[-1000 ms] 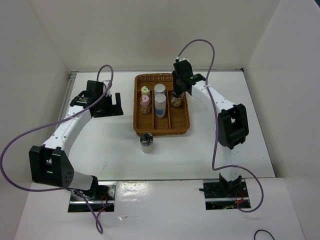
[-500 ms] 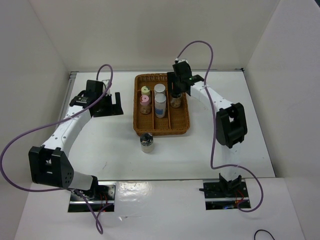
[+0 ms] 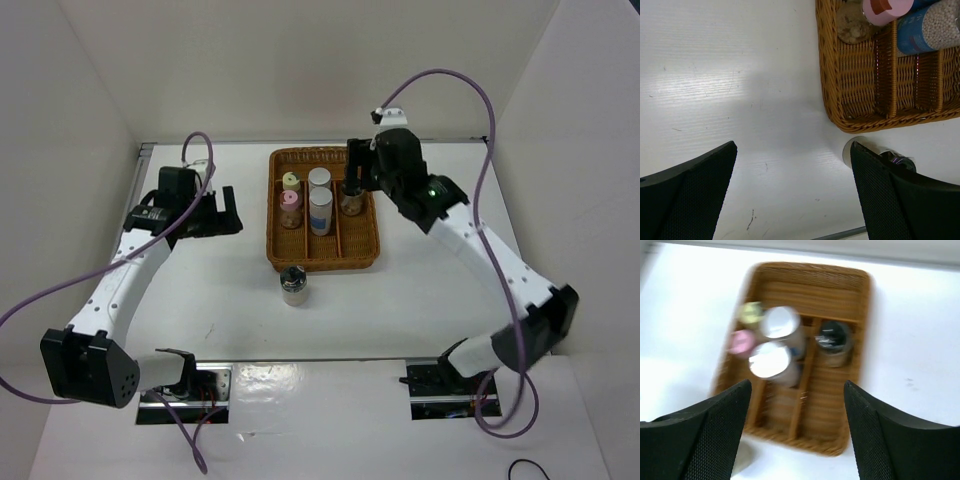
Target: Organize the condiment bottles
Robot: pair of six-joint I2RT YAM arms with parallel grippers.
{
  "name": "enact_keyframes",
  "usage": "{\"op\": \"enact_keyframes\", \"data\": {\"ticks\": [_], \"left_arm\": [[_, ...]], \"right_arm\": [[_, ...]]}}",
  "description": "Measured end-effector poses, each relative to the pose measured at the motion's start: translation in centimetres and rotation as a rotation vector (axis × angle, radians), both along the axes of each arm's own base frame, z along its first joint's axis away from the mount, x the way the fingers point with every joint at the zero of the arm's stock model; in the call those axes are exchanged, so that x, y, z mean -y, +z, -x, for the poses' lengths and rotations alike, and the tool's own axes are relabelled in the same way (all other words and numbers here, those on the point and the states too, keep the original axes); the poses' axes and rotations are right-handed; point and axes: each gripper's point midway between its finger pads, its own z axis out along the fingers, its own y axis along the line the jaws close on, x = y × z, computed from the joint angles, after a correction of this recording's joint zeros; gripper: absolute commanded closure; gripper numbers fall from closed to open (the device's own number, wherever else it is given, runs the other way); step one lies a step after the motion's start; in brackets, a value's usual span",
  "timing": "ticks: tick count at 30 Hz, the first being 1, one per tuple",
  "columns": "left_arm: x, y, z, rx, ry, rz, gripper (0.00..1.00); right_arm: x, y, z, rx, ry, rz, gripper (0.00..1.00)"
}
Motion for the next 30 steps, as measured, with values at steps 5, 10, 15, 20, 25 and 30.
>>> {"op": "enact_keyframes", "data": {"ticks": [5,10,15,20,25,30], "left_arm": [[0.2,-1.0,0.6,-0.035,0.004,0.017,0.0],[0.2,-1.2,0.7,-0.041,0.01,0.022,0.0],[0.3,-1.2,0.8,-0.047,0.023,0.033,0.0],[0.3,-1.3,0.8,-0.049,0.026,0.036,0.0],[0.3,-1.2,1.2,-0.046,0.026,0.037,0.0],[0.2,-0.9,1.3,-0.035,0.026,0.038,0.0]], "right_arm": [[-5.2,3.7,7.8,0.075,0.223,-0.107,0.23],[-8.9,-2.8,12.4,-0.062,0.348,-0.057,0.25],[-14.1,-9.0,17.4,-0.183,0.5,0.06,0.28],[-16.2,-11.9,19.9,-0.23,0.562,0.127,0.32],[-16.1,-12.5,19.2,-0.229,0.53,0.146,0.35],[-16.3,-13.8,18.7,-0.242,0.512,0.175,0.38]]}}
